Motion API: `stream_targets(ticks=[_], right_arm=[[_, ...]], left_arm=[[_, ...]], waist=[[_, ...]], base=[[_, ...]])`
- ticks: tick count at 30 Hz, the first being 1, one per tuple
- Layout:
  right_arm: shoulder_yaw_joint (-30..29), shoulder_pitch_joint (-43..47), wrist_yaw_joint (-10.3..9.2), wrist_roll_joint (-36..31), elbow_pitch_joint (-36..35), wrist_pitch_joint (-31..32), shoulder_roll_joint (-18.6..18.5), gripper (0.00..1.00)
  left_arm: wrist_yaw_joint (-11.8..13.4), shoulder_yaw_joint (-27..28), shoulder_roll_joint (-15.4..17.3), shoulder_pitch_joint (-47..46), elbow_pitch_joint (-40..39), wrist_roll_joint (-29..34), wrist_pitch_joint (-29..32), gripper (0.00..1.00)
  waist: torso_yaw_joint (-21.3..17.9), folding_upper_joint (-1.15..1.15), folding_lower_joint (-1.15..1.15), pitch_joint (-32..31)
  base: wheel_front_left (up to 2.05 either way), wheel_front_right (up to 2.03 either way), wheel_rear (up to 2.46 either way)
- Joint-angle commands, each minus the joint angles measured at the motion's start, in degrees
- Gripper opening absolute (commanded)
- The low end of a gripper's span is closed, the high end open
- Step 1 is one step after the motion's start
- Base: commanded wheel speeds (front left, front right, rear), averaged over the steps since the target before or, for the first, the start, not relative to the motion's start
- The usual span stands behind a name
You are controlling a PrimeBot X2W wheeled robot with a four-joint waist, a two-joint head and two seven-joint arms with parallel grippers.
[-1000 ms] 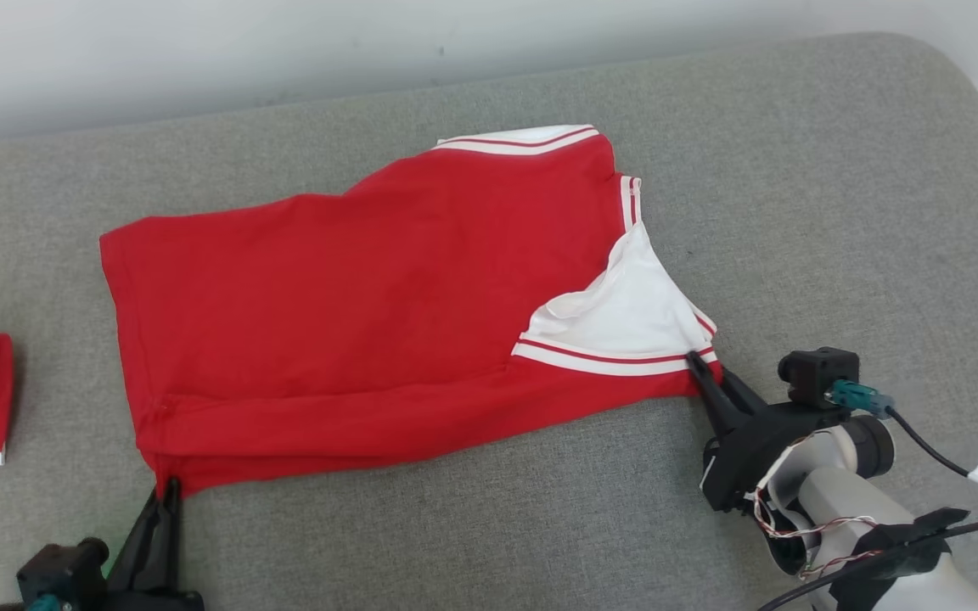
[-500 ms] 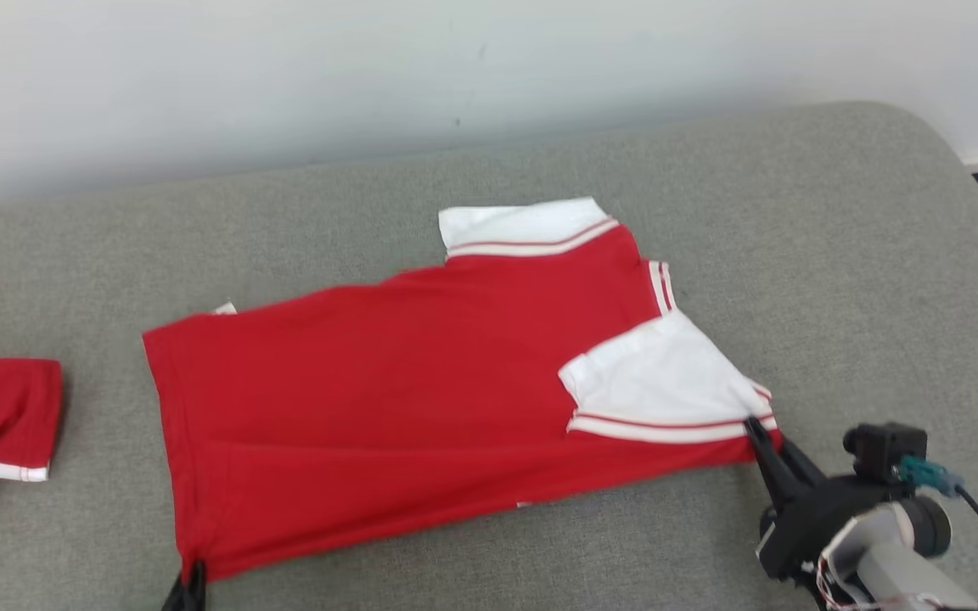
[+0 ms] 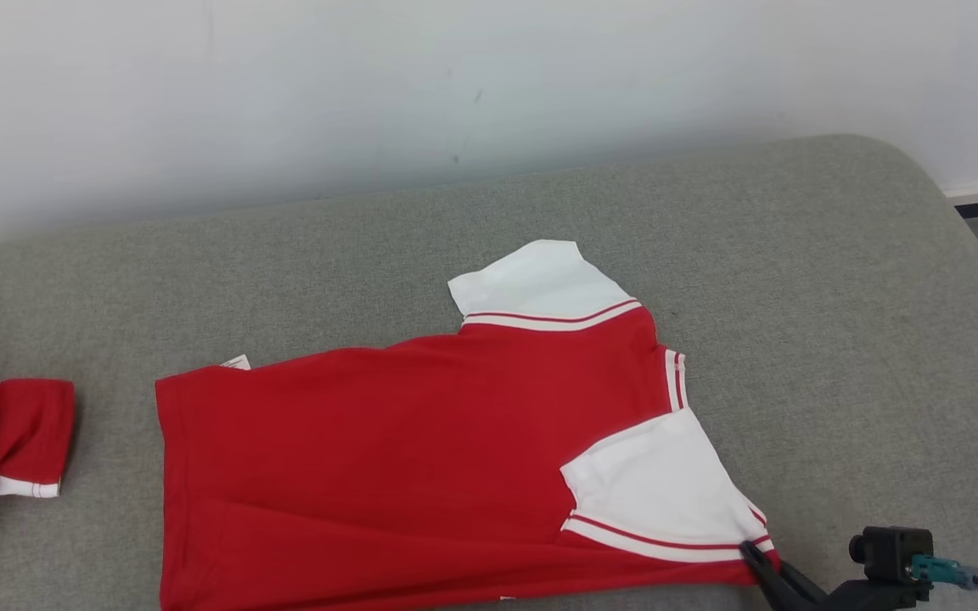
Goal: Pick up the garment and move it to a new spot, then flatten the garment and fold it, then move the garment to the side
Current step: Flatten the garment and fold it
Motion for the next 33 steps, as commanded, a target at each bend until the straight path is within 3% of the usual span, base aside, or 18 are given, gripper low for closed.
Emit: stream_targets(ticks=[1, 10, 11, 12, 13, 14, 23, 33], right_arm=[[-0.81, 2.26, -0.08, 0.37, -1.52, 1.35, -0.96, 0.00], [-5.69, 5.93, -0.08, -4.24, -4.54, 5.19, 0.09, 0.00], [-6.61, 6.03, -0.08, -4.96, -4.37, 4.99, 0.51, 0.16], [-7.40, 6.17, -0.08, -5.97, -4.35, 4.69, 0.95, 0.62], [-8.18, 6.48, -0.08, -6.76, -4.21, 4.72, 1.41, 1.00], [-8.93, 6.76, -0.08, -7.44, -4.22, 4.64, 2.07, 1.00], [-14.38, 7.34, -0.07, -13.81, -6.23, 2.60, 5.26, 1.00], [-15.77, 5.59, -0.07, -21.23, -10.60, -6.29, 8.97, 1.00]], left_arm=[[0.54, 0.82, 0.28, 1.41, -0.05, 0.24, -0.16, 0.00], [0.63, 1.14, 0.08, 1.73, 1.80, 0.09, -0.17, 0.00], [0.56, 1.07, 0.07, 1.69, 1.99, 0.04, -0.17, 0.00], [0.57, 1.00, 0.06, 1.64, 2.03, 0.04, -0.16, 0.11], [0.62, 0.99, 0.05, 1.62, 1.90, -0.02, -0.16, 0.84], [0.64, 0.91, -0.05, 1.65, 1.78, -0.07, -0.16, 1.00], [1.07, 0.87, -0.60, 2.42, -1.10, -0.53, -0.16, 1.00], [2.62, 1.84, -0.85, 2.66, -12.45, 2.18, -0.17, 1.00]], waist=[[0.04, 0.00, 0.01, -0.37], [-0.55, 0.00, 0.01, -0.90], [-0.50, 0.00, 0.01, -0.94], [-0.41, 0.00, 0.01, -0.97], [-0.32, 0.00, 0.01, -1.00], [-0.22, 0.00, 0.01, -1.01], [0.63, 0.00, 0.01, -1.43], [1.45, 0.00, 0.01, -1.67]], base=[[0.00, 0.00, 0.00], [0.00, 0.00, 0.00], [0.00, 0.00, 0.00], [0.00, 0.00, 0.00], [0.00, 0.00, 0.00], [0.00, 0.00, 0.00], [0.00, 0.00, 0.00], [0.00, 0.00, 0.00]])
